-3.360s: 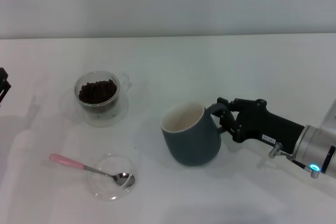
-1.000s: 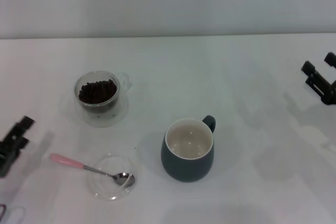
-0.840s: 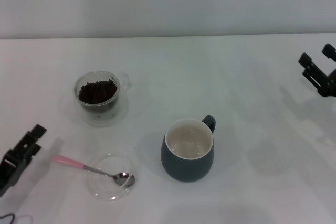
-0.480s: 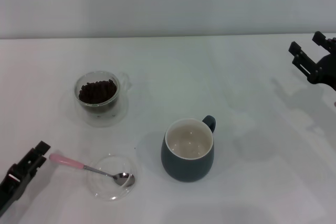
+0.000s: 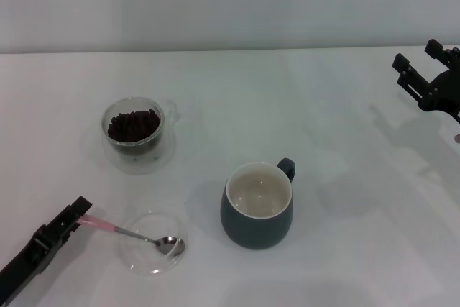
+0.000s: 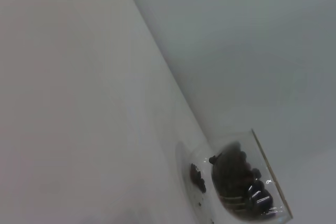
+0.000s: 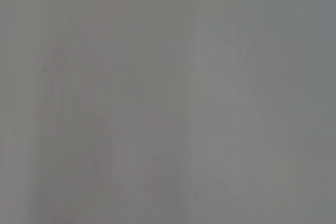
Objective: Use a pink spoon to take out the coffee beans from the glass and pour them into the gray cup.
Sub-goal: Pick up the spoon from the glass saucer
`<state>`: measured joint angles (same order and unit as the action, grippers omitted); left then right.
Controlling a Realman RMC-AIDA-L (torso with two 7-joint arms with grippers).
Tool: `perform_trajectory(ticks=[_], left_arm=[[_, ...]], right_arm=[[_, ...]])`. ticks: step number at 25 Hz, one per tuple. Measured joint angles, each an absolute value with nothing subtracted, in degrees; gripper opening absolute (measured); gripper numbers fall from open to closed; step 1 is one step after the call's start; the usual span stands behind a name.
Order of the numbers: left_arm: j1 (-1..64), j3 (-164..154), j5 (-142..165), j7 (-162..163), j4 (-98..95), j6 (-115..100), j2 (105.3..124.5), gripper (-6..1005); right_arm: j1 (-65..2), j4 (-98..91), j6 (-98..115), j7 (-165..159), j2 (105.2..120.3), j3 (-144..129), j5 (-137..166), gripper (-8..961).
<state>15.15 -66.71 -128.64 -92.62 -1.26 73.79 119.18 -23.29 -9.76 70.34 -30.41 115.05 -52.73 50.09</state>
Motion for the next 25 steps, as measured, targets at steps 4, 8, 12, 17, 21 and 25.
perform_trajectory(ticks=[4, 8, 12, 17, 21, 25], left_arm=[[15.3, -66.7, -128.1, -92.6, -1.6, 73.8, 119.15, 560], [15.4, -66.7, -127.0, -92.7, -1.8, 73.9, 119.09, 500], [15.7, -66.7, -125.6, -92.7, -1.8, 74.1, 118.96, 381], [15.6, -66.3, -126.0, -92.8, -1.9, 75.0, 119.07, 175], [15.3, -66.1, -126.1, -93.1, -1.9, 77.5, 119.0, 151], [15.2, -66.0, -126.6, -92.0, -2.0, 81.5, 118.69, 127]], right_arm=[[-23.3, -9.8, 70.3, -30.4, 115.05, -52.7, 50.0, 669], [-23.2, -9.8, 70.6, -30.4, 115.11, -52.7, 50.0, 669], [-23.1, -9.8, 70.8, -30.4, 115.14, -52.7, 50.0, 669], [-22.9, -9.6, 70.9, -30.4, 115.14, -52.7, 50.0, 669], [-22.7, -9.3, 70.9, -30.4, 115.14, -52.7, 50.0, 669], [-22.3, -9.2, 70.9, -30.4, 115.14, -52.7, 50.0, 668]])
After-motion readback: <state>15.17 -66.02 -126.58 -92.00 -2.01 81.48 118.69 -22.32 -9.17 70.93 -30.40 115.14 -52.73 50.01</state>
